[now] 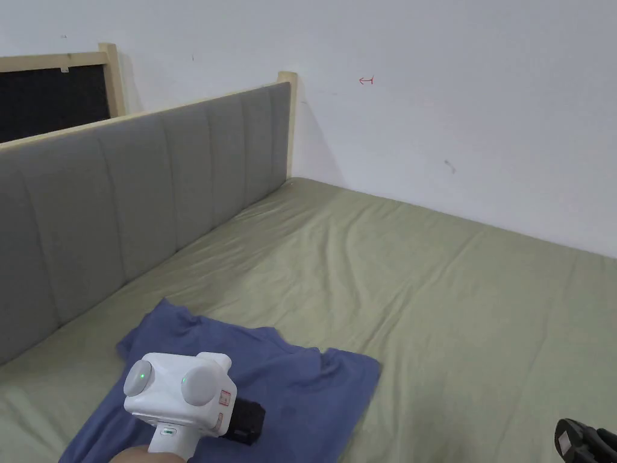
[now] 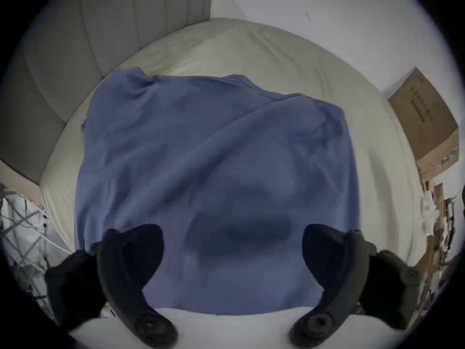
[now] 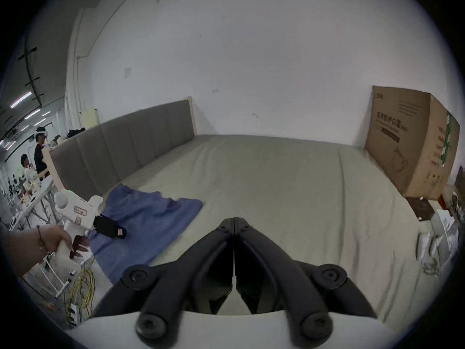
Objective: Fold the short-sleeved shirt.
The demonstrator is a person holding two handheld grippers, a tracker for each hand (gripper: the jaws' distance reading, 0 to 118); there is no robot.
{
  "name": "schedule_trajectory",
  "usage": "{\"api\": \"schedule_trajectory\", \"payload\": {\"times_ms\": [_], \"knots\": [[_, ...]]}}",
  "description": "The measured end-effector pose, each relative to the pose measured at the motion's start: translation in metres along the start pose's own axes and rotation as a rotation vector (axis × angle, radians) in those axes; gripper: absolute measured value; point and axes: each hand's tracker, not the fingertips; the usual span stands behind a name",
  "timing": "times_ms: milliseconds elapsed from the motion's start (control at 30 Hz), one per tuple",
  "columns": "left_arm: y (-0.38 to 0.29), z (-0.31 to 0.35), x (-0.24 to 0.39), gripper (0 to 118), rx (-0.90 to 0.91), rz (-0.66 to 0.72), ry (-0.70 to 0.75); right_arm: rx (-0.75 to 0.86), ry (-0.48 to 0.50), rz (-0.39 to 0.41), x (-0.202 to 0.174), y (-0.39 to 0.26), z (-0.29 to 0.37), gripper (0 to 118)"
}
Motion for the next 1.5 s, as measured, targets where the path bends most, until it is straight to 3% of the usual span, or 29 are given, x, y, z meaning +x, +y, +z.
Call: {"api": "schedule_trajectory", "payload": {"times_ms": [133,200,300,433,467,500,533,567,600,633,733,833,967,1067,1167,1300,1500], "knots": [[0.004,-0.044,0.0,118,-0.088,0.029,-0.019,-0.048,-0.013,-0.021,0.008,-0.01,-0.007,0],[-0.002,-0.065,0.004,118,-0.059,-0.058,0.025,-0.066,-0.017,-0.026,0.011,-0.014,-0.011,0],[-0.012,-0.066,0.001,118,0.057,-0.119,0.049,-0.079,-0.018,-0.031,0.014,-0.018,-0.014,0],[-0.033,-0.002,0.034,118,0.075,-0.097,0.034,-0.091,-0.013,-0.037,0.017,-0.022,-0.017,0],[-0.025,-0.034,0.015,114,0.08,-0.098,0.037,-0.096,-0.014,-0.035,0.017,-0.022,-0.018,0],[-0.025,-0.031,0.013,104,0.086,-0.095,0.027,-0.102,-0.014,-0.033,0.017,-0.022,-0.018,0],[-0.027,-0.025,0.012,87,0.108,-0.1,0.007,-0.105,-0.013,-0.031,0.017,-0.022,-0.018,0],[-0.03,-0.012,0.01,62,0.132,-0.102,0.012,-0.106,-0.013,-0.031,0.018,-0.022,-0.016,0],[-0.028,0.007,0.01,15,0.136,-0.094,0.005,-0.103,-0.011,-0.032,0.019,-0.021,-0.014,0],[-0.028,0.016,0.006,0,0.138,-0.07,-0.021,-0.097,-0.01,-0.034,0.02,-0.02,-0.011,0],[-0.03,0.06,-0.012,0,0.227,0.01,-0.07,-0.083,-0.009,-0.037,0.023,-0.017,-0.003,0],[-0.022,0.117,-0.007,0,0.323,-0.097,0.009,-0.063,-0.011,-0.045,0.028,-0.013,0.008,0],[-0.011,0.18,0.03,0,0.417,-0.261,-0.078,-0.003,-0.032,-0.057,0.039,-0.006,0.03,0],[0.001,0.243,0.078,0,0.637,-0.338,-0.081,0.039,-0.049,-0.077,0.05,-0.001,0.05,0],[0.025,0.294,0.113,0,0.735,-0.289,-0.222,0.083,-0.074,-0.096,0.062,0.002,0.072,0],[0.04,0.349,0.182,0,0.883,-0.415,-0.344,0.148,-0.122,-0.122,0.081,0.006,0.102,0],[0.054,0.358,0.286,0,0.837,-0.464,-0.629,0.217,-0.204,-0.186,0.114,0.013,0.14,0]]}}
